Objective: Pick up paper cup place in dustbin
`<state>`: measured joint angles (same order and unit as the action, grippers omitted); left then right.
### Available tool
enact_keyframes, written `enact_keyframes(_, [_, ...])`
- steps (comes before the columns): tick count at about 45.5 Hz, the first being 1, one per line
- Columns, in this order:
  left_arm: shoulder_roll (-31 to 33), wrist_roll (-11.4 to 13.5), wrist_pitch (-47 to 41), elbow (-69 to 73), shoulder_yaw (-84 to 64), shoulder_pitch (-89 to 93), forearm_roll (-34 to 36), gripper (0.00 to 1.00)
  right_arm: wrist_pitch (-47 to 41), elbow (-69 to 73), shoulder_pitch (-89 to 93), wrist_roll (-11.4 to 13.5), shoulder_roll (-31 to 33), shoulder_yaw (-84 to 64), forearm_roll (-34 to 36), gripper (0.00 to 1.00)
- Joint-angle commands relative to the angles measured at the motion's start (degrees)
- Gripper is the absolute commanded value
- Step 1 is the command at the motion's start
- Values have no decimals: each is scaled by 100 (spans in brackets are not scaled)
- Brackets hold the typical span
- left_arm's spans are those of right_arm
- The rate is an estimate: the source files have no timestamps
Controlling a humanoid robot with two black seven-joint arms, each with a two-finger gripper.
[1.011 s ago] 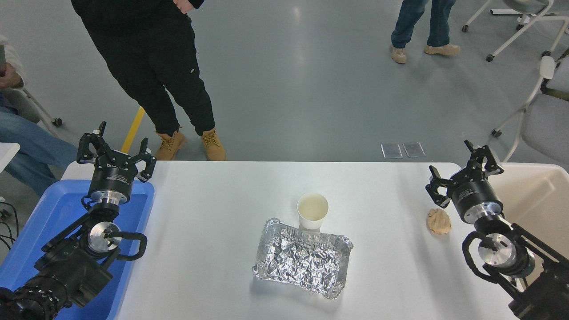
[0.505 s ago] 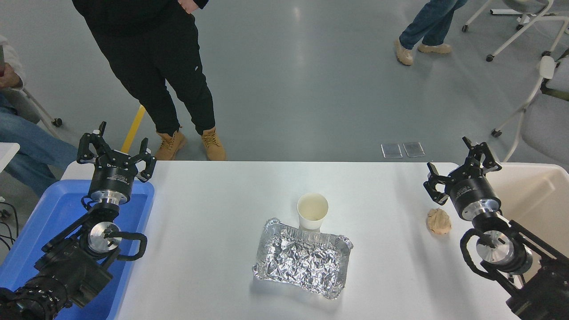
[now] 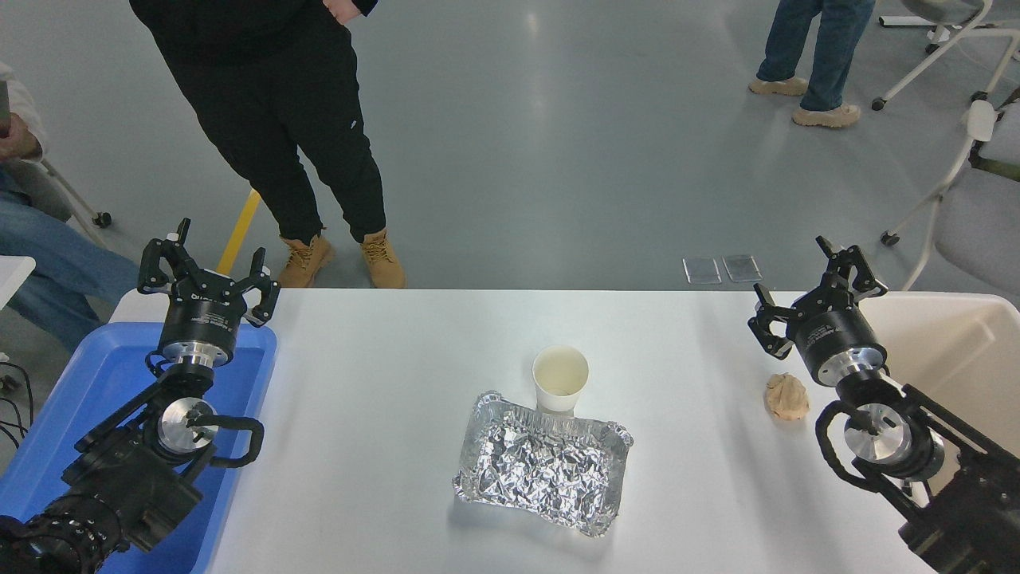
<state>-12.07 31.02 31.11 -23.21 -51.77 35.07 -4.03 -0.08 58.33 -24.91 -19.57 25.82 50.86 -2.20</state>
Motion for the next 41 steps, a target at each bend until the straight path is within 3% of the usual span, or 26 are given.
enact_keyframes(1, [-6,0,0,1,0,0,-1,99,166,-286,-900,128,283,-1216,18,100])
enact_keyframes(5, [3,0,0,1,0,0,-1,99,316,-357,-1532,427,494,-2358,255,100])
enact_keyframes(11, [-6,0,0,1,0,9,-1,99,421,-357,-2824,814,696,-4712,1721,100])
enact_keyframes(15, [3,0,0,1,0,0,-1,99,430,-357,-3659,884,670,-6233,2276,100])
enact_keyframes(20, [3,0,0,1,-9,0,-1,99,360,-374,-4433,937,600,-7799,2321,100])
enact_keyframes(26, [3,0,9,1,-9,0,-1,99,307,-462,-4979,937,459,-8793,1769,100])
enact_keyframes(36, [-6,0,9,1,-9,0,-1,99,228,-524,-5559,937,205,-9663,-279,100])
enact_keyframes(41, [-6,0,9,1,-9,0,-1,99,-158,-480,-6016,928,-261,-10463,-527,100])
